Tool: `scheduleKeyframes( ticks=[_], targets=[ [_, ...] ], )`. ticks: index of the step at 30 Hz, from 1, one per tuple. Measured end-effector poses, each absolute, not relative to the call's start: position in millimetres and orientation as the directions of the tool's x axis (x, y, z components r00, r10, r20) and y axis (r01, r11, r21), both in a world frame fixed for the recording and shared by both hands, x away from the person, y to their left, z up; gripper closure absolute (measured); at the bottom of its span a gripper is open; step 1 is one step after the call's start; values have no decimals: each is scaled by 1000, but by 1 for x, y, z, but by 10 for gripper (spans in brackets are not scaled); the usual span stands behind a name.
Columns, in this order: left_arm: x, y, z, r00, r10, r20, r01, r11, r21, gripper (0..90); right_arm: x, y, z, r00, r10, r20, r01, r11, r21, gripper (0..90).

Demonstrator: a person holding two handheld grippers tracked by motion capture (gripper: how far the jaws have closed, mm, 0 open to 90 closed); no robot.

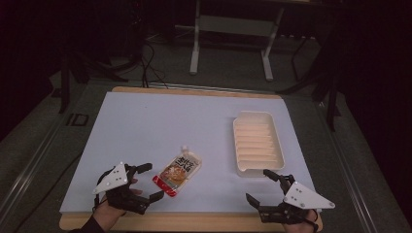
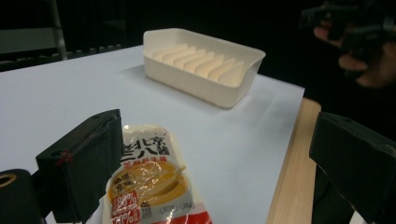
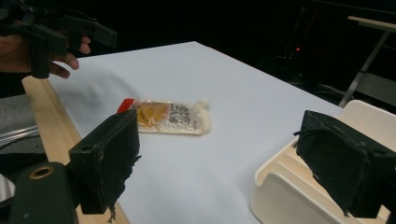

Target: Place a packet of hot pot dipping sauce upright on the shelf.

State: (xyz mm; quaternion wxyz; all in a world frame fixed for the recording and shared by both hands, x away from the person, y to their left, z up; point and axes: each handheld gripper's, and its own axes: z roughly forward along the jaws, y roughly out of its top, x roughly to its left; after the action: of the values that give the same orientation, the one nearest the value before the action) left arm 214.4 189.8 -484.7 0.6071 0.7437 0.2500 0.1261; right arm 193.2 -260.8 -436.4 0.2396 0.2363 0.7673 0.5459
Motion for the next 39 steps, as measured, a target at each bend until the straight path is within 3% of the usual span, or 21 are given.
scheduleKeyframes(
  ticks=[11,18,25,39],
  targets=[
    [212,185,-484,833,546,-88,201,-150,968,34,191,-258,-437,-753,638,-159,56,302,952,142],
    [213,191,-468,808,573,-137,227,-89,970,34,187,-256,-434,-756,624,-197,-8,292,957,149],
    [213,193,-450,785,607,-123,215,-81,973,27,188,-254,-434,-756,628,-187,2,287,958,123],
    [240,172,-426,810,575,-119,236,-132,963,28,189,-251,-433,-767,625,-145,47,281,959,106]
  ],
)
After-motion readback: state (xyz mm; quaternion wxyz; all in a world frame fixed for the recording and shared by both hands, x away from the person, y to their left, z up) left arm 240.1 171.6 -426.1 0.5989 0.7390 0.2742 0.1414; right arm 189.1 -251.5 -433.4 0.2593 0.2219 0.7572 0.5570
